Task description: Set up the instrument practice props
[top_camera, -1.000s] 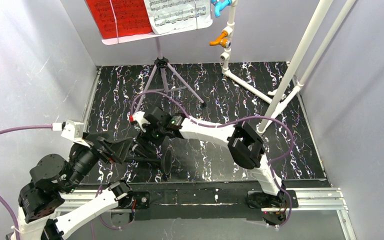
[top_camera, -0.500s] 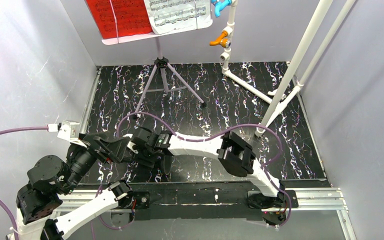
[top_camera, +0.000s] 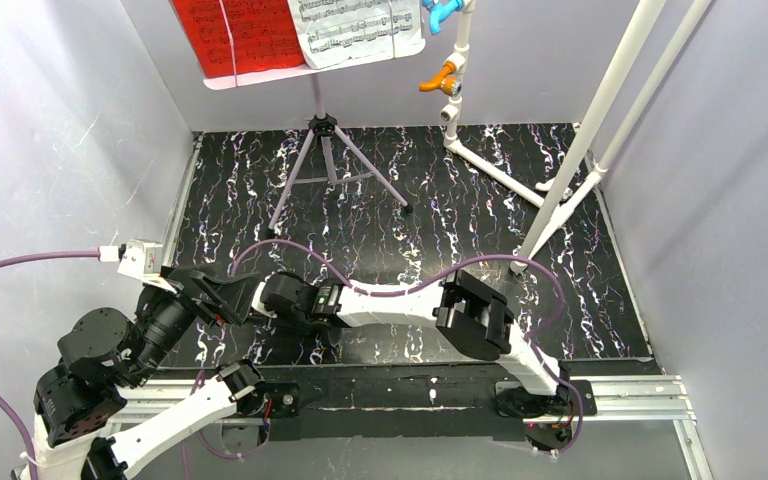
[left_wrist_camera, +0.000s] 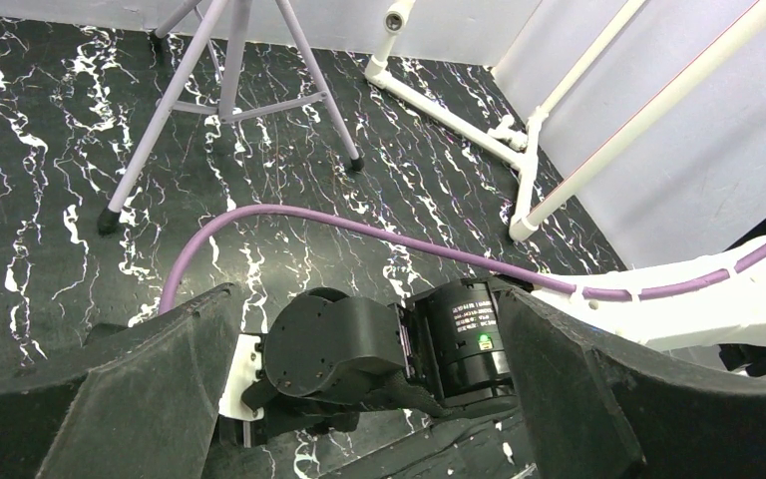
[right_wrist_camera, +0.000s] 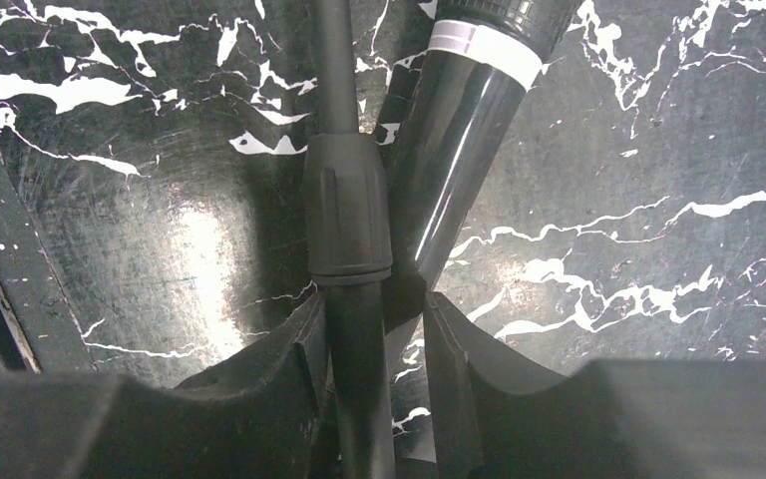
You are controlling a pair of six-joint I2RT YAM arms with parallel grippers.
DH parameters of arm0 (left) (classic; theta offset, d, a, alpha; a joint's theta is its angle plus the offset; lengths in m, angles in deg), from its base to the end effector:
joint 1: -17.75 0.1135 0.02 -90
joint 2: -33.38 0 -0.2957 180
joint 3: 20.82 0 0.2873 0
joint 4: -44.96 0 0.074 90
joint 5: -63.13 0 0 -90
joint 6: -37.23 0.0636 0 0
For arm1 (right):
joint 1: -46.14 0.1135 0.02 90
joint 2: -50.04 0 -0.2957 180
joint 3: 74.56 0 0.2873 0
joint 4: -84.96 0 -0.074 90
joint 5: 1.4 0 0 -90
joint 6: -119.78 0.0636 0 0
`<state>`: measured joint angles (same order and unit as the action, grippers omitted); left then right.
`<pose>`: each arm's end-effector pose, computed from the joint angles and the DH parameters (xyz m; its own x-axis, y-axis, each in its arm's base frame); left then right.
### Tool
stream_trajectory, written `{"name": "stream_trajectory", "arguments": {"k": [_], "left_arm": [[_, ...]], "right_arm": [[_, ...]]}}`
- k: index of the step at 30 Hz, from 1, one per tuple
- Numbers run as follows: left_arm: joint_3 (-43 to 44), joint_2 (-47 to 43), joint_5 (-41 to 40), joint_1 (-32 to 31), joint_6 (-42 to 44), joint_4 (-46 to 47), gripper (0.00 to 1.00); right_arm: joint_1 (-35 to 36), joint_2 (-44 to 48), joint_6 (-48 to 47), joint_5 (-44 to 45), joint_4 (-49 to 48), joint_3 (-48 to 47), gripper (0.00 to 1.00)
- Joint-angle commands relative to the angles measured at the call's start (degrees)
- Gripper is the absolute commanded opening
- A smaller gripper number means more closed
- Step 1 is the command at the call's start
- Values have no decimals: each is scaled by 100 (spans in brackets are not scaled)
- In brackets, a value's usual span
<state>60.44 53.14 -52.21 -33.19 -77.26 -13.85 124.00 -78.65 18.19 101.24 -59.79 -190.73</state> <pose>0.0275 0.0093 0.4721 -0.1523 -0.4069 -0.9007 0.4057 0.8053 -0.4324 0.1349 0.5609 0.1813 0.0329 -0.7792 -0.6259 -0.9355 0.1964 -0.2938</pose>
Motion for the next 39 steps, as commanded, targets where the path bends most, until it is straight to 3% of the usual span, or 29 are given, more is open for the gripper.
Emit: {"name": "stream_trajectory", "arguments": {"k": [1, 12, 15, 24, 33, 39], "left_arm": [[107, 110, -155, 10, 19, 26, 100], [140, 110, -163, 11, 22, 31, 100], [158, 126, -163, 11, 31, 49, 100], [177, 212, -155, 13, 67, 113, 100], [117, 448, -162, 13, -46, 150, 100], [41, 1116, -125, 6, -279, 120, 100]], "right_arm": [[-26, 445, -196, -4, -569, 576, 35], [-105, 910, -283, -281, -1154, 1088, 14], [-212, 1180, -149, -492, -1449, 1365, 1], [-796, 2260, 344, -1564, -2947, 2678, 1], [-1547, 3115, 989, -1892, -3778, 3930, 1], [-1885, 4040, 1075, -1689, -4227, 4882, 1]]}}
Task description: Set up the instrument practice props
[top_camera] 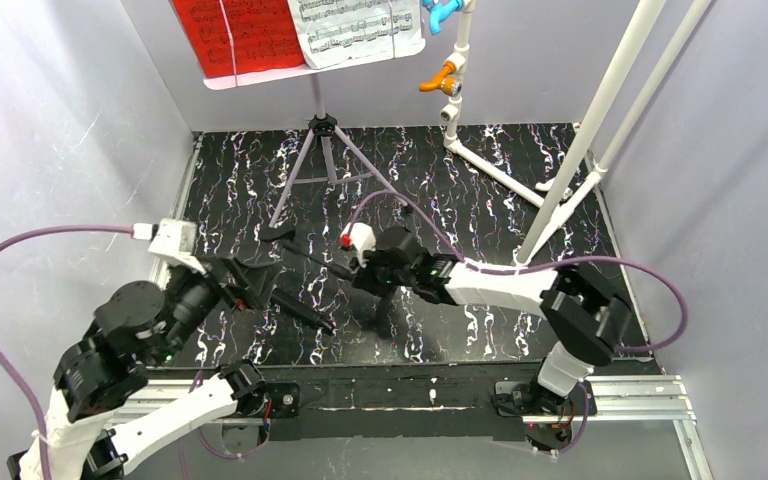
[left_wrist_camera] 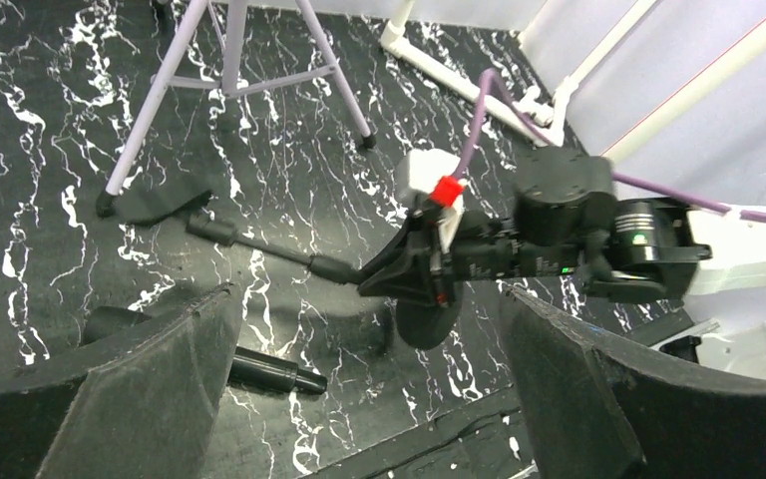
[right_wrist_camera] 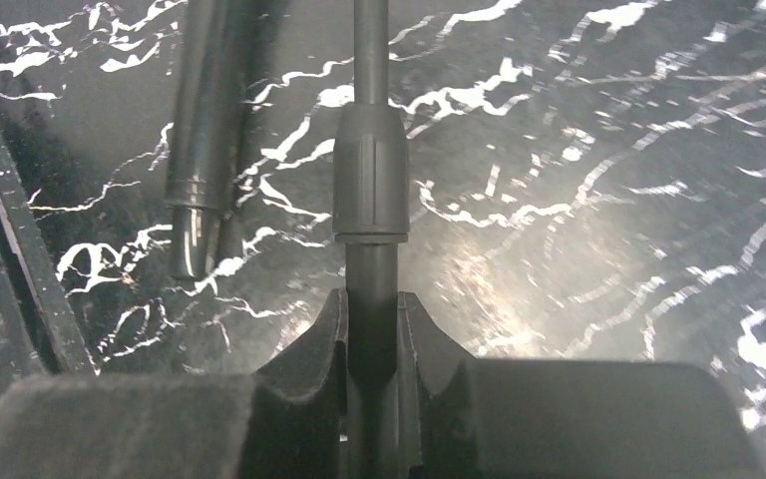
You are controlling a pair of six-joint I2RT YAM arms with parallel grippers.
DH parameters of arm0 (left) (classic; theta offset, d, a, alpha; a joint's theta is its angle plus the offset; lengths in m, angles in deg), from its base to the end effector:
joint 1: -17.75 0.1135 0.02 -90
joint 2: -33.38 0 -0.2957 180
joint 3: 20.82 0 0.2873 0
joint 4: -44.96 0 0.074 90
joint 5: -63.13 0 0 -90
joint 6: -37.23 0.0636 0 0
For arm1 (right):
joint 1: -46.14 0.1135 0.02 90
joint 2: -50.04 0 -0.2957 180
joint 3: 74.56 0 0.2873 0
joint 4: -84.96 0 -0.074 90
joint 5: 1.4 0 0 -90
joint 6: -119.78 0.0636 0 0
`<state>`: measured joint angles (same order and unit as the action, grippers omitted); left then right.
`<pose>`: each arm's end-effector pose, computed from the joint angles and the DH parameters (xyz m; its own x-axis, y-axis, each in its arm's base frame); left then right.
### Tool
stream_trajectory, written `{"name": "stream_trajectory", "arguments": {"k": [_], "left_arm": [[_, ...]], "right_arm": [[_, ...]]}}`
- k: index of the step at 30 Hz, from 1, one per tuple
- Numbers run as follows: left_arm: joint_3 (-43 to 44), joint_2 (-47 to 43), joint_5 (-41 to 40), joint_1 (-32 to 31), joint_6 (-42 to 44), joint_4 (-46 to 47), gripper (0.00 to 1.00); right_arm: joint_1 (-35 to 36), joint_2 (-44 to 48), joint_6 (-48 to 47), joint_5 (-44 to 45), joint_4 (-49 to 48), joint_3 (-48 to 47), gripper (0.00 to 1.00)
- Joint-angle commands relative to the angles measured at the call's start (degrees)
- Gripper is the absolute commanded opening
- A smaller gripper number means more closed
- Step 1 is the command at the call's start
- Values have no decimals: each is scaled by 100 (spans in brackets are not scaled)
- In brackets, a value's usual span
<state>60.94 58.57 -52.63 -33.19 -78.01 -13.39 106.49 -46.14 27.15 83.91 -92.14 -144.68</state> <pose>0.0479 -0.0151 0.4750 -0.1992 -0.3640 -0.9098 0.3766 0.8287 -0.4140 0.2083 0.3764 0.2147 -0.1979 -0.4401 -0.8759 -0.9116 0.4111 -0.0006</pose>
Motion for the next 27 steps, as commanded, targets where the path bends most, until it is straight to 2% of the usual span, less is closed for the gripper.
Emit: {"name": "stream_trajectory", "arguments": {"k": [1, 5, 8, 11, 13, 17, 20, 24, 27], "left_arm": [[8, 739, -94, 12, -265, 19, 100], [146, 1479, -786, 14, -799, -540, 100], [-87, 1603, -953, 33, -743, -178, 100], [-204, 1733, -706, 218, -601, 339, 100], [-125, 1966, -338, 528, -576, 479, 100], [-62, 2353, 856, 1605, -720, 747, 100], [-196, 2402, 1819, 2248, -925, 1375, 100], [-253, 2672, 2779, 2850, -1344, 1913, 100], [-244, 2912, 3171, 3192, -1645, 2094, 100]], "right_arm": [[-144, 925, 143, 127, -981, 388, 1], [-172, 1541, -8, 510, -838, 758, 1], [-199, 1982, -83, 791, -771, 1029, 1], [-232, 2341, -118, 954, -633, 1234, 1], [-244, 2574, -99, 1033, -599, 1378, 1], [-253, 3043, 25, 1084, -610, 1654, 1], [-261, 3352, 105, 1041, -631, 1827, 1], [-261, 3706, 173, 1065, -632, 1987, 1], [-259, 3921, 209, 1103, -641, 2071, 1]]}}
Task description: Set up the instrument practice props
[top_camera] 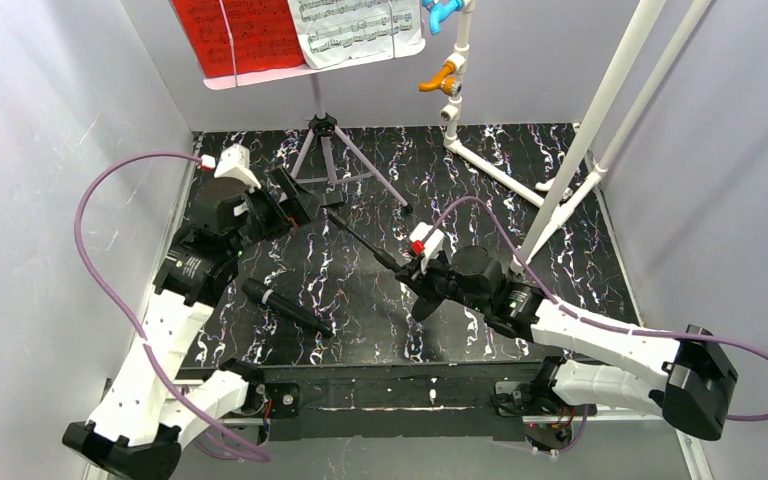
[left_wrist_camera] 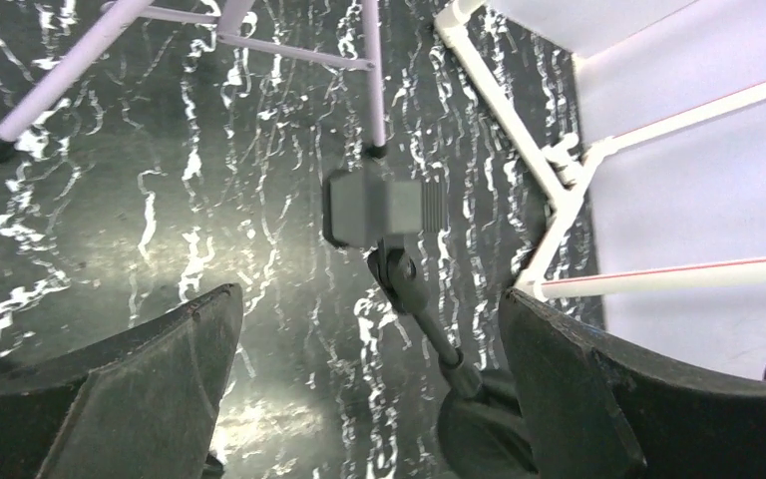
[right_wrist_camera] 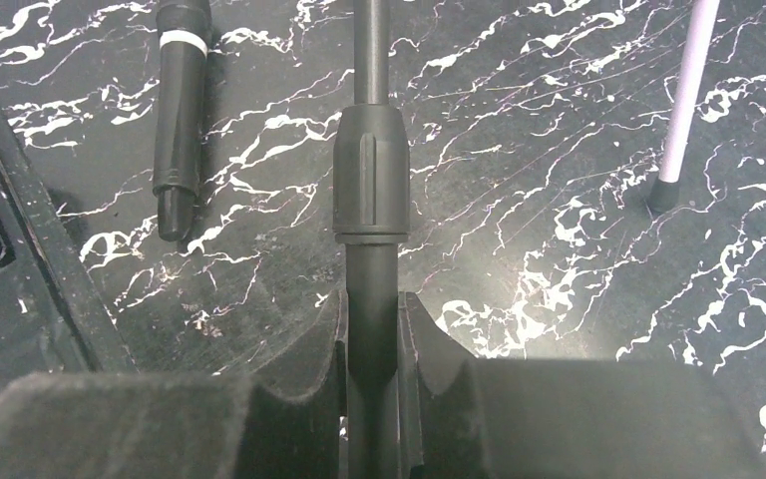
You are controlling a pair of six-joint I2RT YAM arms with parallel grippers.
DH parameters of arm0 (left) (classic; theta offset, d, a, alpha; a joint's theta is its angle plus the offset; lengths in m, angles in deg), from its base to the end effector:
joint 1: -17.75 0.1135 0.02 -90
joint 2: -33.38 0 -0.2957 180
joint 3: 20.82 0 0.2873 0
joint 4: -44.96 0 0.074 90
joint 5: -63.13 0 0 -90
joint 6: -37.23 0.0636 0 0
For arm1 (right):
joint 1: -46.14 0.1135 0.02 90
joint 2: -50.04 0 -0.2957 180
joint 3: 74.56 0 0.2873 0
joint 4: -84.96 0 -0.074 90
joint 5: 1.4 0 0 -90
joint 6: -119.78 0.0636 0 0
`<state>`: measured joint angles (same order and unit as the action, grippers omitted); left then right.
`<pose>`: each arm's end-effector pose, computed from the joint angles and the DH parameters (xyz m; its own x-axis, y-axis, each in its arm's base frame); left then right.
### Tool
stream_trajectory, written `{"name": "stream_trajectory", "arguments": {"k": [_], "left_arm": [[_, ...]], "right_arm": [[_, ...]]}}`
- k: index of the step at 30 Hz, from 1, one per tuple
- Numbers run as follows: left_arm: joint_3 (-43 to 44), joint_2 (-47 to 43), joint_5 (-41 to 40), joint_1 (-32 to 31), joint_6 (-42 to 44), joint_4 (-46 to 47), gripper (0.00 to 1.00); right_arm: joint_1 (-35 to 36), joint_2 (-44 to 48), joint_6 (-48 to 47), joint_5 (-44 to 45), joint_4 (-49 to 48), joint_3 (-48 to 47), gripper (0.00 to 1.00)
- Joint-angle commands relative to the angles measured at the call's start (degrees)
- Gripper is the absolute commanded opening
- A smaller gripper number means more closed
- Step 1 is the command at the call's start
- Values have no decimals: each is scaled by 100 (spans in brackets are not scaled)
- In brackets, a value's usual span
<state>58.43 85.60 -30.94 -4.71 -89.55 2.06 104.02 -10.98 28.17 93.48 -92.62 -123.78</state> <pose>0.2115 -0.0825 0.4402 -0.3928 -0.4839 -0.7820 0.1034 0.8218 -0.5604 0.1594 0.2437 0.2797 -0.1081 -0.2248 -0.9684 -0.8034 0.5935 -0.0481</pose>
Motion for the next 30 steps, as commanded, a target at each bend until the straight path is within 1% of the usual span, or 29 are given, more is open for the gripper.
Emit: {"name": "stream_trajectory", "arguments": {"k": [1, 4, 6, 8, 10, 14, 17, 19, 21, 23, 25, 26, 27, 30], "left_arm": [[-19, 251, 1064, 417, -594, 642, 100], [-207, 323, 1271, 580, -891, 1002, 100], [-319, 364, 1355, 627, -1073, 1223, 93], [-413, 411, 1443, 658, -1198, 1458, 83], [-471, 464, 1587, 673, -1222, 1708, 73], [-553, 589, 1711, 690, -1195, 2086, 57], [-508, 745, 1890, 695, -1131, 2211, 51], [-454, 855, 1967, 694, -1103, 2169, 49], [-436, 922, 1972, 694, -1074, 2113, 49], [-423, 941, 1915, 694, -1011, 2013, 54], [-425, 926, 1822, 693, -959, 1914, 62], [-445, 914, 1793, 697, -944, 1911, 63], [-484, 909, 1811, 695, -953, 1934, 63], [-533, 967, 1967, 693, -1008, 2074, 54]], "right_arm": [[-13, 466, 112, 147, -586, 0, 1], [-12, 588, 117, 138, -567, 36, 1], [-13, 647, 117, 120, -567, 59, 1], [-14, 682, 117, 102, -574, 82, 1], [-12, 703, 117, 88, -597, 107, 1], [-14, 714, 117, 41, -674, 156, 1], [-9, 705, 117, 39, -681, 165, 1], [-12, 708, 117, 39, -681, 163, 1], [-14, 714, 117, 39, -687, 163, 1], [-11, 722, 117, 47, -690, 159, 1], [-14, 733, 117, 56, -685, 157, 1], [-13, 733, 117, 57, -689, 156, 1], [-10, 733, 117, 50, -704, 160, 1], [-12, 721, 117, -38, -761, 151, 1]]}}
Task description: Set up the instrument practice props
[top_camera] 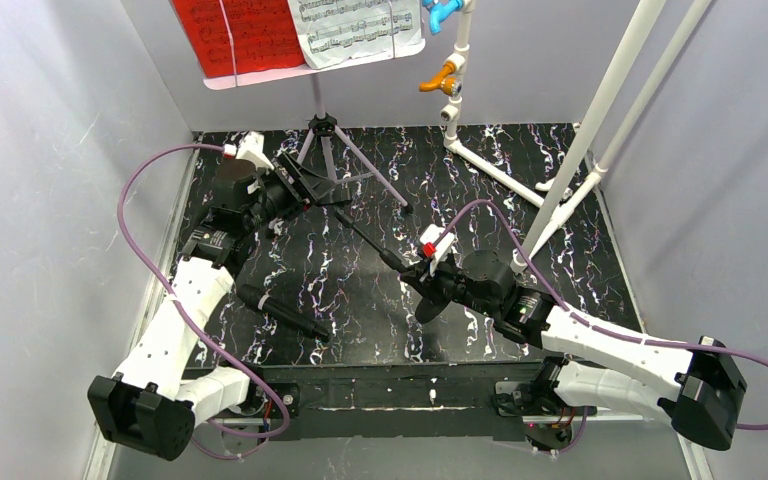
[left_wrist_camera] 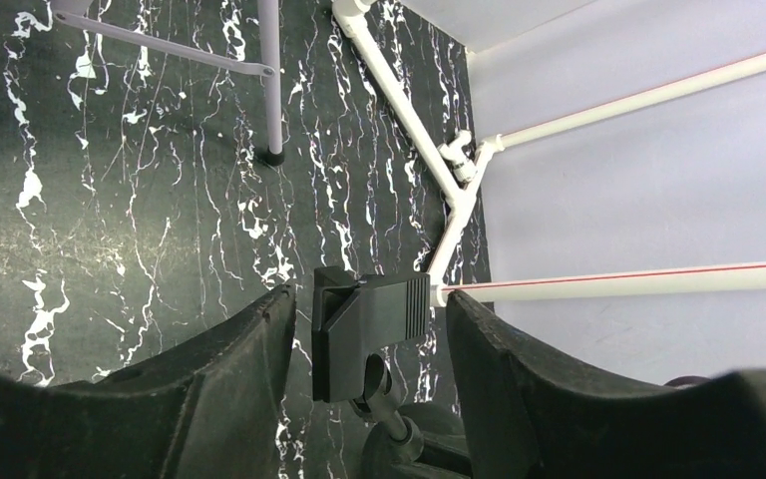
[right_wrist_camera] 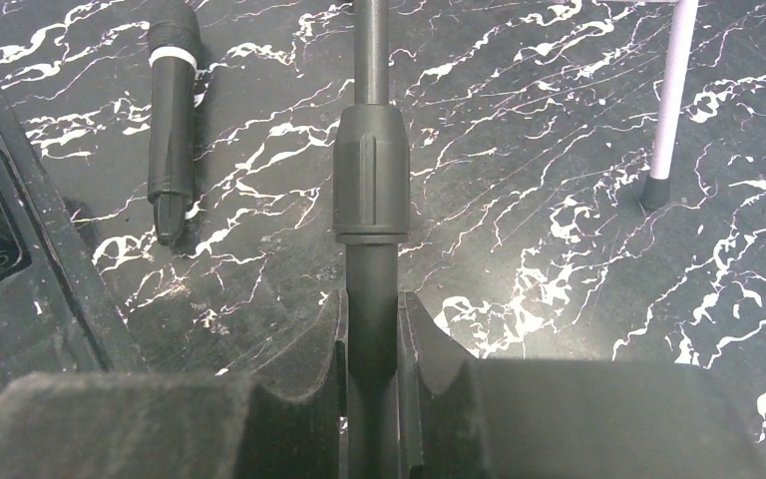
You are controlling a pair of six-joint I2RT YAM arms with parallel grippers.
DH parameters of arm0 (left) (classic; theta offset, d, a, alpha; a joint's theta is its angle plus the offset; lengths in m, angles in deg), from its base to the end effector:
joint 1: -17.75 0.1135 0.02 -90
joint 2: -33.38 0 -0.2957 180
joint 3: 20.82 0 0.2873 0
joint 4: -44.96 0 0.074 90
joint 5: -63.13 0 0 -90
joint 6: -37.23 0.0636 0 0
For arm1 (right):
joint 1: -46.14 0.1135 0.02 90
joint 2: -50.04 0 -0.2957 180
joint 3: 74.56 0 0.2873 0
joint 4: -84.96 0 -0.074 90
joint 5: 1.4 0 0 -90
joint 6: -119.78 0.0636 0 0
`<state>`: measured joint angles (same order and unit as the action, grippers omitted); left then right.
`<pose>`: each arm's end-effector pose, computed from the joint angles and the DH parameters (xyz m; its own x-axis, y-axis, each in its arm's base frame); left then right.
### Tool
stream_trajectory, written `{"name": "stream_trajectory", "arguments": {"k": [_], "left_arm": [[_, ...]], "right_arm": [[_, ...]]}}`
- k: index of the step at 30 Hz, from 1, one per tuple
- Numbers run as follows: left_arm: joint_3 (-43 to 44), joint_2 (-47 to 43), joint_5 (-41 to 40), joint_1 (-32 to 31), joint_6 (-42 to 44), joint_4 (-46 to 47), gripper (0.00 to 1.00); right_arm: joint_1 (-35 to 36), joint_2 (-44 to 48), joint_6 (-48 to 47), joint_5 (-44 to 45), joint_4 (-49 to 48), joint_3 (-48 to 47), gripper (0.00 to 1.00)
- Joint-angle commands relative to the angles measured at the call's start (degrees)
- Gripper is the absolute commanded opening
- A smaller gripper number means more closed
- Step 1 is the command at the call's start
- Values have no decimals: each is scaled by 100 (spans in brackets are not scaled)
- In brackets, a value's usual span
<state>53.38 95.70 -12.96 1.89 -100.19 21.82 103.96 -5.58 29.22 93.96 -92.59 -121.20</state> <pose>0.2814 -0.0958 0.4080 -0.4894 -0.6040 -0.6290 0.1946 0.6275 -0.7539 0.1496 0.2265 0.2855 -0.0978 -0.1737 -0.9799 -0.7949 0.6061 -0.0281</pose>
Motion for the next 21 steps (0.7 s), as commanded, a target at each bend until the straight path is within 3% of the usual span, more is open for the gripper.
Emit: {"name": "stream_trajectory", "arguments": {"k": [1, 5, 12, 14, 15, 16, 17, 18, 19, 21], "left_arm": [[-43, -23, 213, 31, 38, 157, 52], [-37, 84, 334, 34, 24, 284, 43], [-53, 194, 611, 35, 26, 409, 37], [-68, 182, 691, 41, 86, 529, 21], [-103, 146, 787, 44, 198, 838, 2], [-240, 70, 998, 34, 249, 1581, 0], [-190, 130, 1413, 30, 477, 2237, 0], [-137, 171, 1669, 23, 640, 2582, 0], [43, 258, 1948, -27, 1003, 2938, 0], [689, 551, 2728, -258, 2378, 2966, 0]], "right_arm": [[-6, 167, 12, -114, -782, -101, 1], [-3, 153, 12, -133, -823, -112, 1], [-6, 141, 12, -89, -914, -107, 1], [-7, 91, 12, -104, -929, -139, 1], [-7, 25, 12, -66, -881, -178, 1], [-3, -62, 12, 24, -816, -200, 2], [-8, -181, 302, 186, -840, -198, 27], [-8, -327, 482, 255, -883, -236, 34], [-6, -522, 760, 255, -910, -322, 49], [-8, -1273, 1308, 97, -789, -741, 94]]}}
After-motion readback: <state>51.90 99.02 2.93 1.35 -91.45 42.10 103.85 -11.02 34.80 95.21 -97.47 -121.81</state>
